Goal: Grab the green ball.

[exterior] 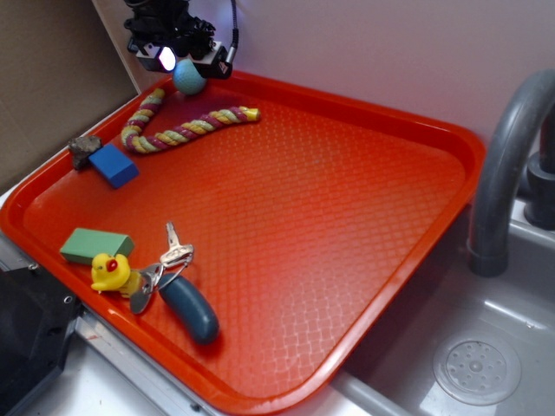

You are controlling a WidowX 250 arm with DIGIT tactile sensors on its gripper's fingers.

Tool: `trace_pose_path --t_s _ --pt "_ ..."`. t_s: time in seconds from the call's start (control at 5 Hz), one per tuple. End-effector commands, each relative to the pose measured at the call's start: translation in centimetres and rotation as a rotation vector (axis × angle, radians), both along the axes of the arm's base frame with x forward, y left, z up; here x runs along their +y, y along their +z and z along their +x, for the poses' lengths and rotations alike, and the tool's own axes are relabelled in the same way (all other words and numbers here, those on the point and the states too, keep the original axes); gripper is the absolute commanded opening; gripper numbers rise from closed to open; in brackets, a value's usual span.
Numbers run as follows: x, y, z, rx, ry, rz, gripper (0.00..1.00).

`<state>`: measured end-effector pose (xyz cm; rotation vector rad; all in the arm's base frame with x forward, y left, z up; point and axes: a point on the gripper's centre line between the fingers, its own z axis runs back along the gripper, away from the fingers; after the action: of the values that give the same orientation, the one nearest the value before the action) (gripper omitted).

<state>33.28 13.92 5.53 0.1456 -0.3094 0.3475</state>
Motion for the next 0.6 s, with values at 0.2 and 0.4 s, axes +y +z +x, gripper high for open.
trace_pose_path --t_s 0.2,0.4 --pt "3.58 2.39 1.65 -0.058 -0.013 0.139 1.0" --pt "2.82 1.77 2.11 -0.043 -0.031 0.16 1.0"
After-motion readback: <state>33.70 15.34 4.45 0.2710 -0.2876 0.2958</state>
